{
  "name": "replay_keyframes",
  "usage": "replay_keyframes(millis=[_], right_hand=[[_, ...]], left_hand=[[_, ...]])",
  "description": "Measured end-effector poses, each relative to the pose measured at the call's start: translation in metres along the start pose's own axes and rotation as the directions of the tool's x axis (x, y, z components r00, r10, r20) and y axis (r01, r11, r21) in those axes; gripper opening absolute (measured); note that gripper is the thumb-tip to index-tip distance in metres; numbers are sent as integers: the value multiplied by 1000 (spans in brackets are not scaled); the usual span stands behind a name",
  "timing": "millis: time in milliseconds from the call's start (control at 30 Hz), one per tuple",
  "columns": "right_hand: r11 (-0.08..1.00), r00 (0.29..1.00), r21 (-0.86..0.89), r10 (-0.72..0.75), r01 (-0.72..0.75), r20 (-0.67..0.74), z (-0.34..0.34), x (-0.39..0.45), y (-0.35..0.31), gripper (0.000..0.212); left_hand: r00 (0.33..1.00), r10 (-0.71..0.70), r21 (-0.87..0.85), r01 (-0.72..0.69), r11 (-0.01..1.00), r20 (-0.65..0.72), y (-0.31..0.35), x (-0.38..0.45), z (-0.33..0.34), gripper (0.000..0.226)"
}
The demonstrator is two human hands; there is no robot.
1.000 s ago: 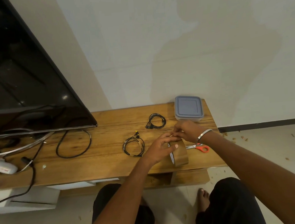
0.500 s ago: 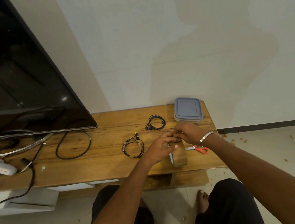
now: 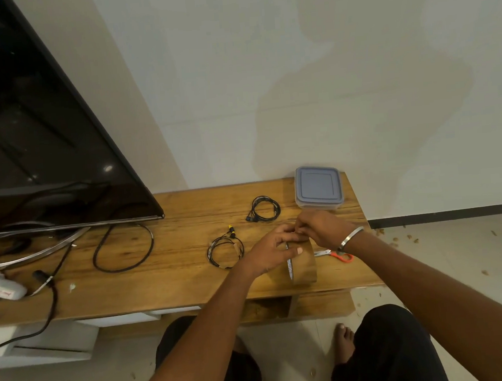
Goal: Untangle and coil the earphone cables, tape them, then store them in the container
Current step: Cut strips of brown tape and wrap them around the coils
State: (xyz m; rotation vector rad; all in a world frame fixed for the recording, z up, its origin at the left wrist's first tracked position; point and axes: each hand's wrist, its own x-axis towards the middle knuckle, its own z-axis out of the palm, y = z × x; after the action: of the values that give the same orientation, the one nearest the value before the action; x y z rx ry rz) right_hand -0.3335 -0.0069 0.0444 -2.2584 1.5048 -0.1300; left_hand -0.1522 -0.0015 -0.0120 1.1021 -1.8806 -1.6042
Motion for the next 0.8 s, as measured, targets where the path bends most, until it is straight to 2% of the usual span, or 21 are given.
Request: replay_keyframes(millis=[600, 700, 800], right_hand=[[1000, 1000, -17, -1, 1, -19, -2, 3, 4, 21], [989, 991, 129, 88, -75, -99, -4, -1, 2, 26], [954, 949, 265, 206, -140, -238, -4, -4, 10, 31]], left_hand=[[999, -12, 12, 12, 1000, 40, 8, -1, 0, 36], [999, -9, -7, 10, 1000, 40, 9, -1, -2, 37], [999, -21, -18, 22, 1000, 32, 10, -2, -2, 41]])
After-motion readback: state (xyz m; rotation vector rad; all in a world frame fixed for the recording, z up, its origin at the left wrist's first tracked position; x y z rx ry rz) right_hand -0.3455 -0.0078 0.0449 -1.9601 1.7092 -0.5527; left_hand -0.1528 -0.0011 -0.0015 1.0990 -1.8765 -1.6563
